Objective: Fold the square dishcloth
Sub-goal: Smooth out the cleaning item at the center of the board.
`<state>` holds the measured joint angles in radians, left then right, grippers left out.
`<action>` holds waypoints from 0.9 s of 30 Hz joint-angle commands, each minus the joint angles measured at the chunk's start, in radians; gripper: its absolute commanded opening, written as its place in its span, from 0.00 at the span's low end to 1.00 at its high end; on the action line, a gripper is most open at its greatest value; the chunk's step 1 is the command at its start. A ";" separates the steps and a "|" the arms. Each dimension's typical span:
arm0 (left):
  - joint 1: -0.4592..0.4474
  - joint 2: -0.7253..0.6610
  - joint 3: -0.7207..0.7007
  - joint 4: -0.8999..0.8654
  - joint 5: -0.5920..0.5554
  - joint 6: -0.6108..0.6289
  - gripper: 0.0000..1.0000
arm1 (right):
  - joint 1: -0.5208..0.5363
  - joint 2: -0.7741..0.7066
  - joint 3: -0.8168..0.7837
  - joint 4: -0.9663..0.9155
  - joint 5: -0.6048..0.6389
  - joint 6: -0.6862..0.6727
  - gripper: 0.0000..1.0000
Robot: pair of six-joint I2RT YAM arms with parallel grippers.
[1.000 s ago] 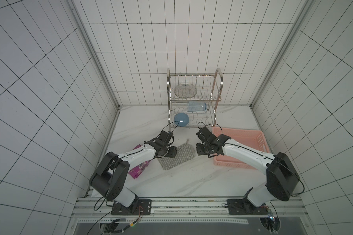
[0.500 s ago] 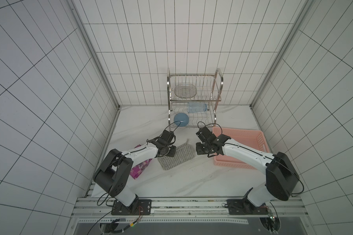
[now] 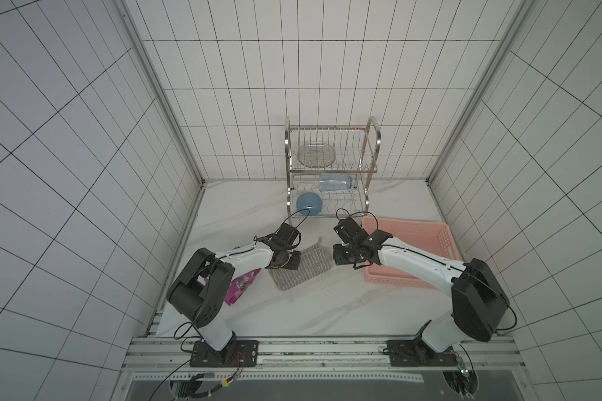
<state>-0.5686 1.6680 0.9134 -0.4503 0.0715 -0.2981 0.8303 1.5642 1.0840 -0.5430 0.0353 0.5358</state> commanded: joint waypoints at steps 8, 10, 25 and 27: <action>-0.003 -0.051 0.080 -0.110 -0.033 -0.019 0.00 | -0.010 0.010 -0.005 0.003 0.008 -0.002 0.46; -0.004 -0.064 0.081 -0.118 -0.045 -0.024 0.00 | -0.010 0.015 0.001 0.003 0.008 -0.006 0.46; 0.019 -0.065 0.077 -0.110 -0.105 -0.024 0.00 | -0.010 0.049 0.032 0.015 0.000 -0.011 0.44; 0.020 -0.059 0.078 -0.108 -0.114 -0.028 0.00 | -0.010 0.048 0.032 0.015 0.001 -0.012 0.44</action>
<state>-0.5549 1.5925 0.9752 -0.5766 -0.0151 -0.3244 0.8303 1.5997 1.0874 -0.5354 0.0338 0.5308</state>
